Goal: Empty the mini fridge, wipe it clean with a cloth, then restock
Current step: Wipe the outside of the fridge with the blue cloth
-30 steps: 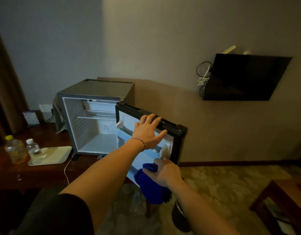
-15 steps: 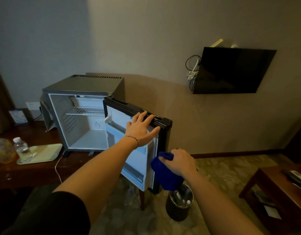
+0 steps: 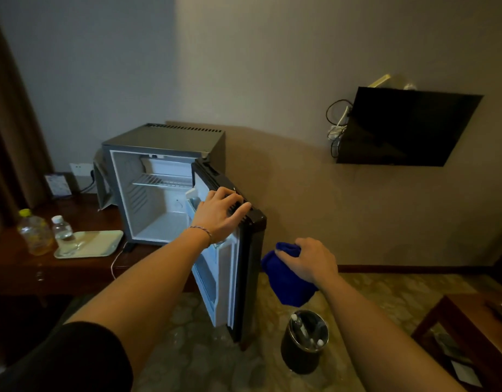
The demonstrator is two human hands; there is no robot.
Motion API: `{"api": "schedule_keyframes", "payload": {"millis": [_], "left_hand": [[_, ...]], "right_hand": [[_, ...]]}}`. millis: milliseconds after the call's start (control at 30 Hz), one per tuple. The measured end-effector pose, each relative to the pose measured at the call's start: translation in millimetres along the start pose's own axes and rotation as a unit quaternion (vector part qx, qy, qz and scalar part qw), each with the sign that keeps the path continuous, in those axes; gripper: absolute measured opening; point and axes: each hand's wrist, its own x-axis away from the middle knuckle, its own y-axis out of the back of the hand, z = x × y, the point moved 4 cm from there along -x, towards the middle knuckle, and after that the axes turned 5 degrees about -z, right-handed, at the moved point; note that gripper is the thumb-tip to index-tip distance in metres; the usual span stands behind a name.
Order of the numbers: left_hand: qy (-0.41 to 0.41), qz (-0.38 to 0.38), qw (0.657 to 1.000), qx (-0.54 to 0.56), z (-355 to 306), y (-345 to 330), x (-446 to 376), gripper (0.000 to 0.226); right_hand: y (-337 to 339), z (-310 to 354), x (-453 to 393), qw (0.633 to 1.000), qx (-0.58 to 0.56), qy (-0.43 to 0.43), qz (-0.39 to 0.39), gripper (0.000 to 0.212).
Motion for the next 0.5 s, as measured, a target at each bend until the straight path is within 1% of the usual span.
{"api": "schedule_keyframes", "payload": {"millis": [67,167,267,367,433,500], "left_hand": [[0.004,0.005,1.0,0.023,15,17,6,0.069],[0.014,0.031,0.998,0.045,39,47,16,0.069],[0.033,0.059,0.996,0.062,72,79,24,0.07],[0.05,0.086,0.993,0.057,104,109,30,0.066],[0.077,0.098,0.991,0.053,126,126,32,0.062],[0.096,0.104,0.99,0.027,148,140,31,0.062]], "right_hand": [[5,23,-6,1.0,0.003,0.02,-0.014,0.052],[12,65,-17,0.997,0.0,0.064,-0.041,0.048],[14,111,-29,0.993,-0.013,0.113,-0.042,0.046],[9,155,-41,0.987,-0.026,0.155,-0.042,0.044],[1,183,-49,0.983,-0.037,0.173,-0.042,0.044],[-6,209,-58,0.98,-0.044,0.188,-0.04,0.044]]}}
